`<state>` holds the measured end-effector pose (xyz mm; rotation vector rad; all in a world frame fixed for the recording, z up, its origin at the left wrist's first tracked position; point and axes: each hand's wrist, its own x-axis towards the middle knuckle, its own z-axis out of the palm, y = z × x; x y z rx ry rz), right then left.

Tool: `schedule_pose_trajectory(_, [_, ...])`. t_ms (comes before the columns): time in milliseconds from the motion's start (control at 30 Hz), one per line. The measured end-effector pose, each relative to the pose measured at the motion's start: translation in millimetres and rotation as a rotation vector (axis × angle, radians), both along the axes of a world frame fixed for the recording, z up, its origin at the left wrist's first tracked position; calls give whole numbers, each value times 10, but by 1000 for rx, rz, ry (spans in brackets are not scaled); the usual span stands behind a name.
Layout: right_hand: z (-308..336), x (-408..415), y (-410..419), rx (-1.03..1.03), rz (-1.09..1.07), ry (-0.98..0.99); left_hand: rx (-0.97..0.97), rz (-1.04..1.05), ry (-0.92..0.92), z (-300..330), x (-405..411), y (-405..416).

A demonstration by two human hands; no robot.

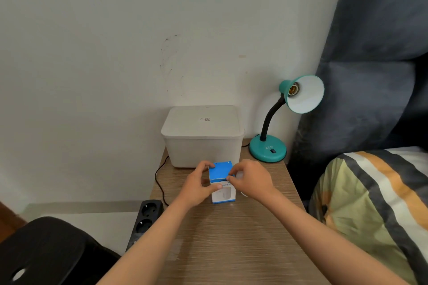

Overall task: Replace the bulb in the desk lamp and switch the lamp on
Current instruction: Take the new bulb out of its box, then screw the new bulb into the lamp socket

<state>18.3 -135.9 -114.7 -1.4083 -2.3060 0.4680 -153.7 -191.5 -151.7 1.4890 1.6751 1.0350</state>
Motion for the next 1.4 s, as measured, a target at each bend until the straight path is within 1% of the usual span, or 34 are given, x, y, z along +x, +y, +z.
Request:
schedule_pose_trajectory(100, [-11, 1, -14, -7, -1, -31, 10, -14, 18, 8, 21, 6])
schedule_pose_trajectory(167, [11, 19, -13, -55, -2, 18, 13, -9, 43, -2, 24, 11])
schedule_pose_trajectory(233, [68, 63, 8, -188, -30, 169, 17, 6, 84, -20, 27, 10])
schedule_pose_trajectory(333, [213, 237, 92, -492, -71, 443, 50, 33, 199, 2, 54, 13])
schedule_pose_trajectory(400, [303, 417, 172, -664, -82, 600, 100, 38, 238, 79, 105, 20])
schedule_pose_trajectory(467, [369, 614, 260, -717, -92, 703, 163, 61, 253, 192, 183, 43])
schedule_pose_trajectory(533, [441, 782, 342, -649, -116, 698, 235, 76, 245, 326, 286, 95])
schedule_pose_trajectory(600, [567, 905, 376, -552, -155, 646, 313, 67, 231, 464, 412, 199])
schedule_pose_trajectory(667, [693, 1009, 438, -432, -181, 656, 364, 42, 227, 617, 558, 338])
schedule_pose_trajectory(700, [743, 1063, 479, -357, -196, 696, 380, 26, 227, 693, 633, 417])
schedule_pose_trajectory(767, [819, 1165, 583, -233, -229, 846, 416, -2, 217, 838, 780, 600])
schedule_pose_trajectory(833, [871, 1276, 719, -169, -243, 1015, 462, -25, 212, 967, 916, 806])
schedule_pose_trajectory(900, [893, 1374, 884, -85, -261, 1071, 495, -41, 225, 1089, 1035, 1024])
schedule_pose_trajectory(967, [915, 1454, 1033, 20, -320, 1022, 519, -55, 237, 1200, 1164, 1252])
schedule_pose_trajectory(1067, [915, 1445, 1188, 166, -413, 867, 550, -93, 267, 1314, 1309, 1513])
schedule_pose_trajectory(1167, [883, 1424, 1388, 228, -376, 760, 571, -130, 297, 1366, 1448, 1795])
schedule_pose_trajectory(1300, [854, 1369, 1591, 271, -345, 673, 590, -122, 378, 1333, 1541, 2044])
schedule_pose_trajectory(1400, [855, 1333, 1661, 322, -331, 629, 602, -88, 367, 1273, 1563, 2118])
